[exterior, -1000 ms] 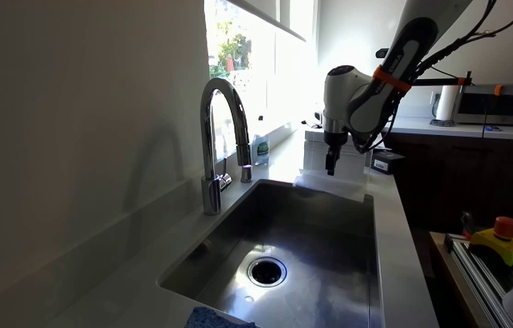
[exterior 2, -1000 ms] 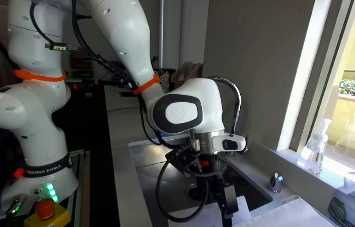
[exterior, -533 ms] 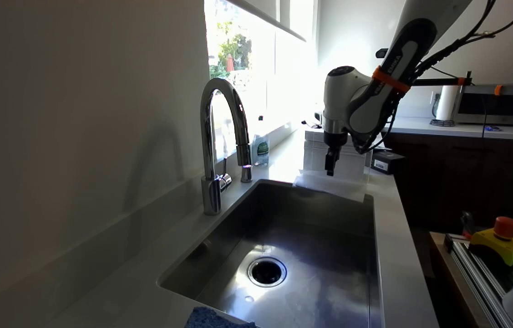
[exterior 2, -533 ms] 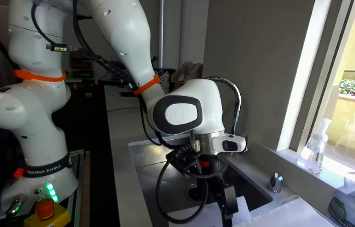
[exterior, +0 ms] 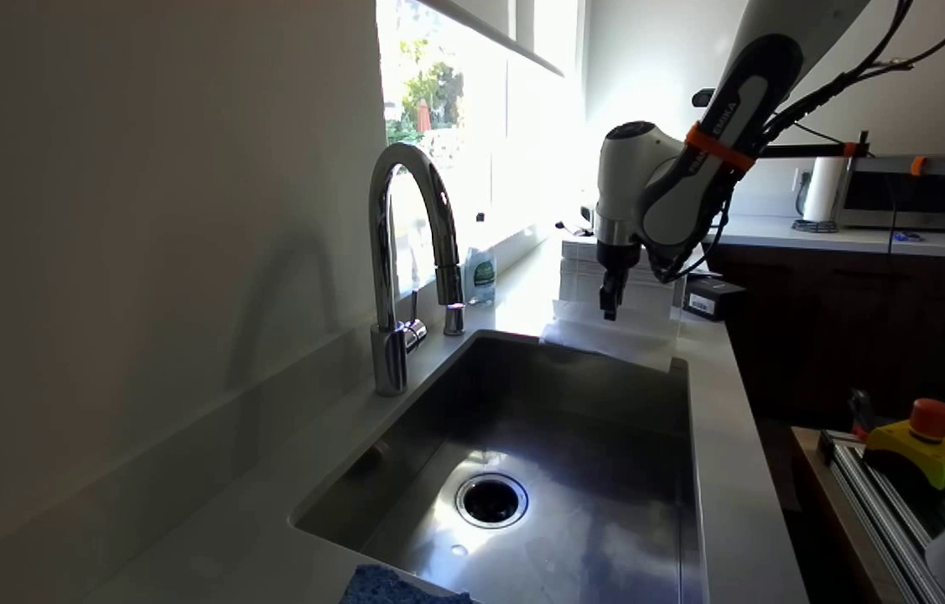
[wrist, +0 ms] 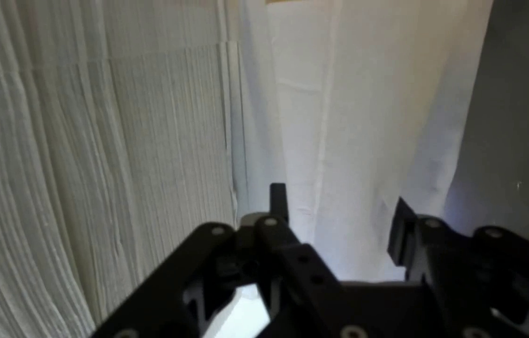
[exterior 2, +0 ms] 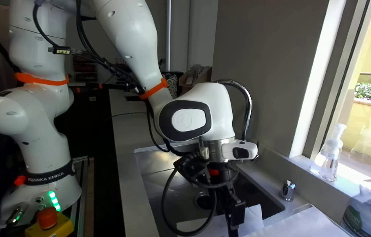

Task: Pick a paper towel and put it on the side of the sink

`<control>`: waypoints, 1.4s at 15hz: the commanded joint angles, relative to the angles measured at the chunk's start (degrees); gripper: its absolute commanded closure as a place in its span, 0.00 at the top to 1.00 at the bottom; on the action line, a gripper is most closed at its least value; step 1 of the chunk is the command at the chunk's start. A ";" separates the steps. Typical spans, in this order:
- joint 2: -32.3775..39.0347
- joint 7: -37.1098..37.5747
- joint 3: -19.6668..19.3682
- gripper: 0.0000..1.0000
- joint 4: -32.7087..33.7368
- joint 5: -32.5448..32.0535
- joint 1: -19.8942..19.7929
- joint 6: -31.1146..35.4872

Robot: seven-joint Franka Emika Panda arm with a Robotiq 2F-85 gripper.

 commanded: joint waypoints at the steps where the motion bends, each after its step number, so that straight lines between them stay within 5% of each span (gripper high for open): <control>1: 0.66 -1.10 -1.19 0.19 -0.46 -0.94 0.28 1.67; 4: 0.68 -0.63 -1.58 0.01 0.66 -0.63 0.27 0.93; 21: -1.32 -1.37 -1.91 0.00 8.89 0.90 -0.03 -0.48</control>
